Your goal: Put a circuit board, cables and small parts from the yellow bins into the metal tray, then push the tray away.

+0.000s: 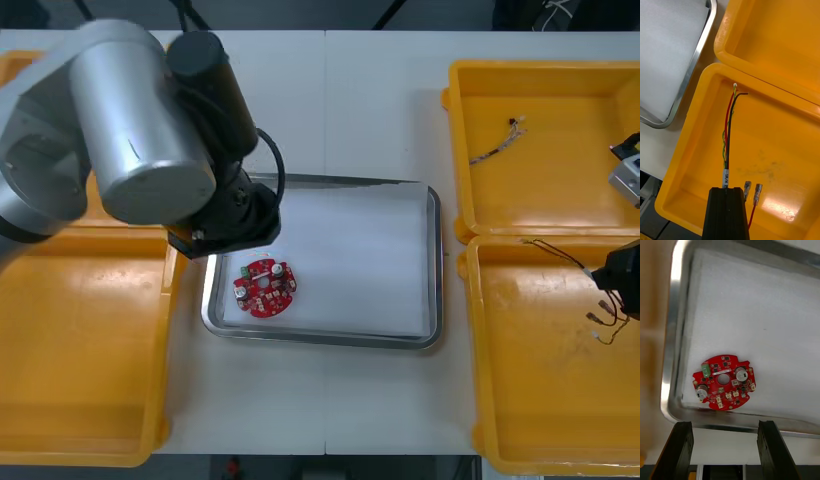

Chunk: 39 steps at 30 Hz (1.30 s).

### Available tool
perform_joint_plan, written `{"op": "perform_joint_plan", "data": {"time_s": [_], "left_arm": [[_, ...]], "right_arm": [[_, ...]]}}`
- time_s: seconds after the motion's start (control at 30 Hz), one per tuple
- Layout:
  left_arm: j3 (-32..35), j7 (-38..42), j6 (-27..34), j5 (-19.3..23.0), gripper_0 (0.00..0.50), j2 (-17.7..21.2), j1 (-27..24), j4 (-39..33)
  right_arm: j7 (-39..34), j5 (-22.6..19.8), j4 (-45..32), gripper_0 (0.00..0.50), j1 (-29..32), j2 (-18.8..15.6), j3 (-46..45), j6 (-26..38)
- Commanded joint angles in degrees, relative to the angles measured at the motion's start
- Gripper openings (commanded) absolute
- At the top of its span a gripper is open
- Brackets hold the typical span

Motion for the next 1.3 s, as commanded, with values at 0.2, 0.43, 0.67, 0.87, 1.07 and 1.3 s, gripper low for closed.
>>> {"op": "perform_joint_plan", "data": {"time_s": [0.2, 0.43, 0.67, 0.87, 1.07, 1.3], "left_arm": [[12.3, -2.5, 2.0, 10.6, 0.5, 12.0, -3.5, 2.3], [16.4, -7.8, 2.0, 11.7, 0.5, 16.3, -3.5, 9.5], [16.9, -13.9, -0.2, 7.5, 0.5, 18.7, -3.5, 16.6], [16.9, -20.7, -3.3, 7.4, 0.5, 20.8, -3.5, 21.6], [16.9, -29.1, -7.5, 7.4, 0.5, 21.9, -3.6, 26.8], [16.9, -37.6, -12.9, 7.4, 0.5, 21.9, -3.6, 32.2]], "right_arm": [[-0.4, -1.5, -2.2, 0.0, -8.9, -1.9, 10.3, 0.2], [0.0, -1.1, -2.0, 0.0, -18.5, -2.2, 22.6, 0.2], [1.4, 1.0, 0.8, 0.0, -28.4, -1.9, 37.5, -3.4], [10.2, 4.5, 6.9, 0.0, -34.9, 0.4, 48.4, -8.9], [20.2, 8.5, 14.8, 0.0, -39.0, 3.5, 56.7, -16.0], [27.5, 11.3, 22.7, 0.0, -40.8, 6.8, 63.4, -22.4]]}}
